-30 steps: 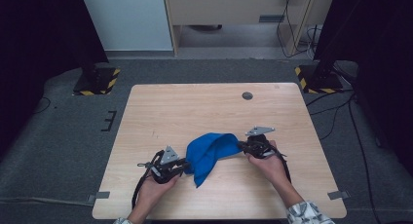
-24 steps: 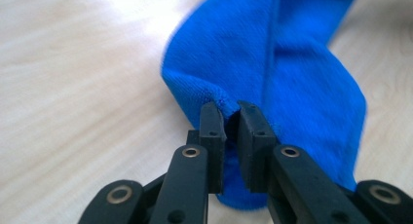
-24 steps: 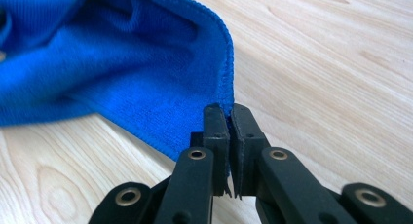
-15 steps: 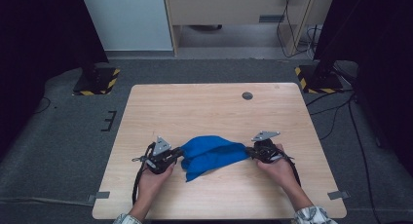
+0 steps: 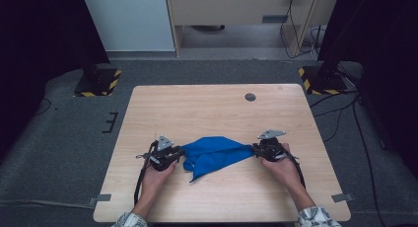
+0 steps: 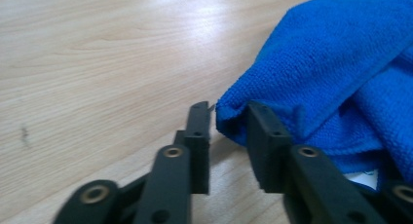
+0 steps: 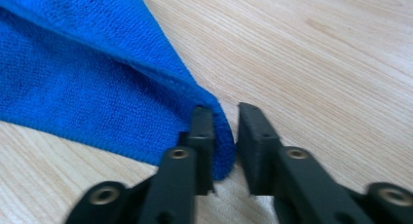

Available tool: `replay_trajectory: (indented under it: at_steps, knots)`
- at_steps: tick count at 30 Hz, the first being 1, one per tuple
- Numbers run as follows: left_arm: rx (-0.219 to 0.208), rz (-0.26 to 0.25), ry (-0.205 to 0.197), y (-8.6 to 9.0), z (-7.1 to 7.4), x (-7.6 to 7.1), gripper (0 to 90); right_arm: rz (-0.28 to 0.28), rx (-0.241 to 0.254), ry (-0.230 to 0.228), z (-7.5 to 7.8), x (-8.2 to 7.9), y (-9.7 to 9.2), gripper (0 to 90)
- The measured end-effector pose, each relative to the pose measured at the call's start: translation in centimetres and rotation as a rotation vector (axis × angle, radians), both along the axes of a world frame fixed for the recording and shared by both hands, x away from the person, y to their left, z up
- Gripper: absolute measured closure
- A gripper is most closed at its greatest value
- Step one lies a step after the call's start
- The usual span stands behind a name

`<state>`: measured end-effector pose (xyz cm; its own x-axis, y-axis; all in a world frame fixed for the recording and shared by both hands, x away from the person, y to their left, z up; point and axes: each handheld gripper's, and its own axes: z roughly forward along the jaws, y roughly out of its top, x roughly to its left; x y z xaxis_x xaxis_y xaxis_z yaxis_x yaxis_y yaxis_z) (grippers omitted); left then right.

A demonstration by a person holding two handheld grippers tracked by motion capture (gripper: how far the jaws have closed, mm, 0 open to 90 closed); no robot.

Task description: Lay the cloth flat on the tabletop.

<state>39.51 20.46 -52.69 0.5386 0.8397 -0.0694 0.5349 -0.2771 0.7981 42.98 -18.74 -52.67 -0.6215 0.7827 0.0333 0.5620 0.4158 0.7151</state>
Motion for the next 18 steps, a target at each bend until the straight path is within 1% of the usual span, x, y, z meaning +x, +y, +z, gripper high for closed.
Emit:
replay_trajectory:
  at_steps: [2, 3, 5, 6, 10, 11, 14, 15, 16, 18]
  knots:
    - [-0.017, 0.013, -0.016, 0.3, 0.3, -0.1, 62.9, -0.016, 0.017, -0.009, 0.4, -0.3, -0.1, 62.6]
    - [-0.026, 0.012, -0.022, 0.5, 0.4, -0.1, 61.8, -0.017, 0.03, -0.019, 0.6, -0.4, -0.2, 58.8]
    - [-0.042, 0.008, -0.019, 0.8, 0.5, -0.2, 59.2, -0.019, 0.051, -0.04, 1.1, -0.8, -0.4, 51.3]
    - [-0.047, 0.009, -0.019, 0.8, 0.5, -0.3, 58.2, -0.021, 0.054, -0.047, 1.4, -1.1, -0.4, 46.0]
    - [-0.055, 0.003, -0.041, 1.1, 1.2, -0.8, 57.5, -0.034, 0.068, -0.064, 1.9, -1.9, -0.5, 39.0]
    - [-0.066, 0.004, -0.047, 1.2, 1.4, -0.9, 56.7, -0.048, 0.076, -0.065, 2.0, -1.9, -0.6, 37.8]
    - [-0.077, 0.006, -0.059, 1.5, 1.7, -1.2, 56.3, -0.072, 0.087, -0.07, 2.1, -1.9, -1.1, 37.4]
    - [-0.08, 0.009, -0.06, 1.6, 1.8, -1.2, 56.2, -0.08, 0.088, -0.063, 2.0, -1.9, -1.2, 38.7]
    - [-0.086, 0.013, -0.062, 1.7, 1.8, -1.2, 56.0, -0.079, 0.085, -0.057, 1.9, -1.8, -1.4, 38.7]
    - [-0.091, 0.022, -0.064, 1.9, 1.9, -1.3, 55.6, -0.097, 0.086, -0.043, 1.5, -1.8, -1.5, 38.5]
